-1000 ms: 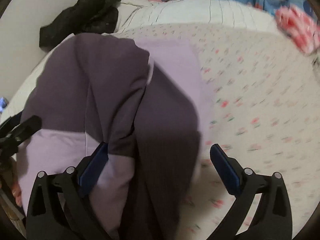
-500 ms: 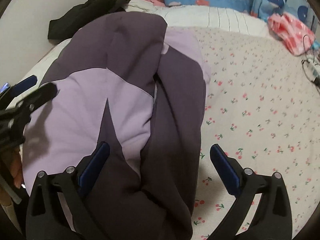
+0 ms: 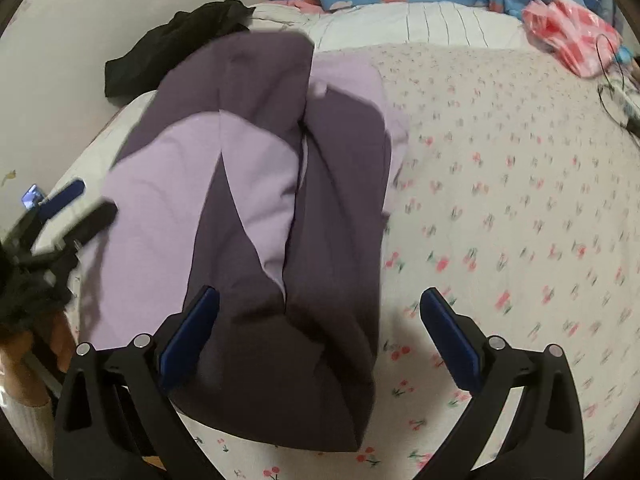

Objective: Fold large clothes

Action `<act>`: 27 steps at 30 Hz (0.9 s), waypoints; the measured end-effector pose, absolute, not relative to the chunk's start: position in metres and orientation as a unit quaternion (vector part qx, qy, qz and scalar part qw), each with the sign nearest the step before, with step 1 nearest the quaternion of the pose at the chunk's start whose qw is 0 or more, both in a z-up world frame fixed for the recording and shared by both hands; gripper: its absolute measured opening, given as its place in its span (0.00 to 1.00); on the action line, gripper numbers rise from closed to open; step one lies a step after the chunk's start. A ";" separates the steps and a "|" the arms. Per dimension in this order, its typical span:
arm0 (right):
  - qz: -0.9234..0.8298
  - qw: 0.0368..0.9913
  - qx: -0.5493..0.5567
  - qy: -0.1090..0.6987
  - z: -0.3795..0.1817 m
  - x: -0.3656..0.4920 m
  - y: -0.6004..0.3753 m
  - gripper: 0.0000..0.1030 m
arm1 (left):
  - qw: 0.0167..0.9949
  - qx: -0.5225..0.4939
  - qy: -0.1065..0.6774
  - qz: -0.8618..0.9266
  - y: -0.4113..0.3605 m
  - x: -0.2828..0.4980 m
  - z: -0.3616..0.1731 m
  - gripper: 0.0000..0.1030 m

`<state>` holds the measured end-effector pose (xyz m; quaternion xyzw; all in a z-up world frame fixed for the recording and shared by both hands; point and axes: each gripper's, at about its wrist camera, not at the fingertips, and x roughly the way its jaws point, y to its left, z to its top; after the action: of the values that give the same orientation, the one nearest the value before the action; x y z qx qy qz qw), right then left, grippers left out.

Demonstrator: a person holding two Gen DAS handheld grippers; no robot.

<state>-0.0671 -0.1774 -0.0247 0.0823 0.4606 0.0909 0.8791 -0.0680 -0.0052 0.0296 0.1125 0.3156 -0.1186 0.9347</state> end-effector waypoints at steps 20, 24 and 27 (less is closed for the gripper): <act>0.068 0.873 0.086 0.476 -0.062 -0.030 -0.173 0.93 | 0.922 0.047 0.363 -0.130 0.007 -0.053 0.029 0.94; 0.046 0.906 0.048 0.419 -0.030 -0.047 -0.171 0.93 | 0.924 0.034 0.364 -0.114 0.014 -0.051 0.031 0.94; 0.024 0.924 0.014 0.380 -0.003 -0.056 -0.158 0.93 | 0.925 0.033 0.361 -0.111 0.015 -0.052 0.034 0.94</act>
<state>-0.0559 -0.1581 -0.0031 0.0138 0.3803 0.0238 0.9245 -0.0520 0.0146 0.0342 0.0325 0.3612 -0.1106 0.9253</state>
